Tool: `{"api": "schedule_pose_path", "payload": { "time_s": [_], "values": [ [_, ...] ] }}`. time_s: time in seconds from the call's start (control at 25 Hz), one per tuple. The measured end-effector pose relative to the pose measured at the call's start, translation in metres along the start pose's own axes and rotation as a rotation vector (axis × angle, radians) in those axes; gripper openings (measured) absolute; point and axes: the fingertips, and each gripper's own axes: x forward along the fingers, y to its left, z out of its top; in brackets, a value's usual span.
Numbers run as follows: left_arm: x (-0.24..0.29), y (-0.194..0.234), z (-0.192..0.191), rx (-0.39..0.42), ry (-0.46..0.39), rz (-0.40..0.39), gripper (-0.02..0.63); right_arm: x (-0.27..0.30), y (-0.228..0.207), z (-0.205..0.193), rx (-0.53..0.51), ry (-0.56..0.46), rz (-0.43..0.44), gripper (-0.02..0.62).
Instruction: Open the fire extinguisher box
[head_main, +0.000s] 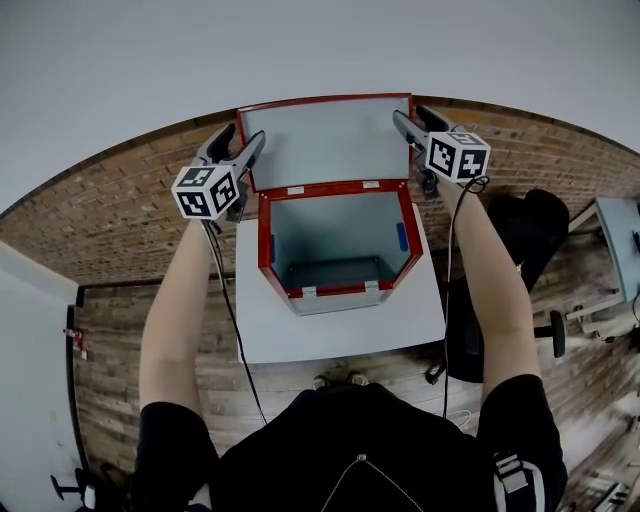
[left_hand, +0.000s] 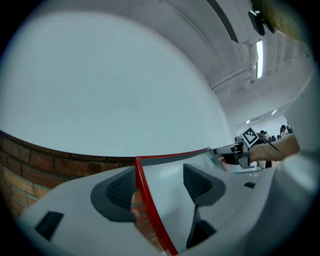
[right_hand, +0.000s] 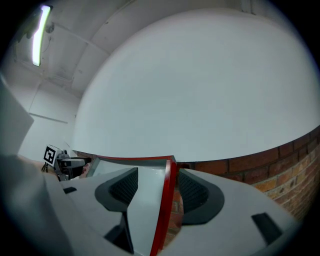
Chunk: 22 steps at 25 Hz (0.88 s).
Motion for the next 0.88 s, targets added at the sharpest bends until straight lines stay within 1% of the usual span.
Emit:
{"api": "schedule_pose_path", "payload": {
  "time_s": [0.12,0.2,0.28,0.36,0.48,0.52,0.6,0.72,0.8,0.88],
  "values": [
    [-0.019,0.004,0.014,0.011,-0.037,0.054,0.341,-0.025,0.000,0.014,-0.032,-0.037,-0.042,0.265],
    [-0.040,-0.006,0.028,0.034,-0.079,0.054,0.341,-0.053,0.014,0.027,-0.020,-0.089,-0.034,0.265],
    [-0.070,-0.028,0.040,0.040,-0.133,0.031,0.339,-0.082,0.037,0.034,-0.006,-0.133,-0.001,0.265],
    [-0.099,-0.055,0.048,0.027,-0.179,-0.007,0.322,-0.105,0.061,0.035,-0.021,-0.153,0.034,0.265],
    [-0.134,-0.096,0.049,-0.011,-0.208,-0.089,0.299,-0.134,0.097,0.031,-0.017,-0.174,0.100,0.262],
    [-0.144,-0.109,0.048,-0.025,-0.211,-0.117,0.290,-0.144,0.110,0.029,0.001,-0.182,0.128,0.252],
    [-0.160,-0.134,0.042,-0.045,-0.211,-0.162,0.270,-0.163,0.133,0.023,0.049,-0.194,0.184,0.204],
    [-0.183,-0.163,0.025,-0.066,-0.199,-0.189,0.231,-0.187,0.162,0.006,0.090,-0.188,0.240,0.142],
    [-0.195,-0.176,0.009,-0.084,-0.181,-0.178,0.207,-0.198,0.178,-0.009,0.067,-0.167,0.257,0.116],
    [-0.205,-0.185,-0.008,-0.104,-0.160,-0.161,0.170,-0.210,0.190,-0.028,0.000,-0.144,0.257,0.087]
  ]
}}
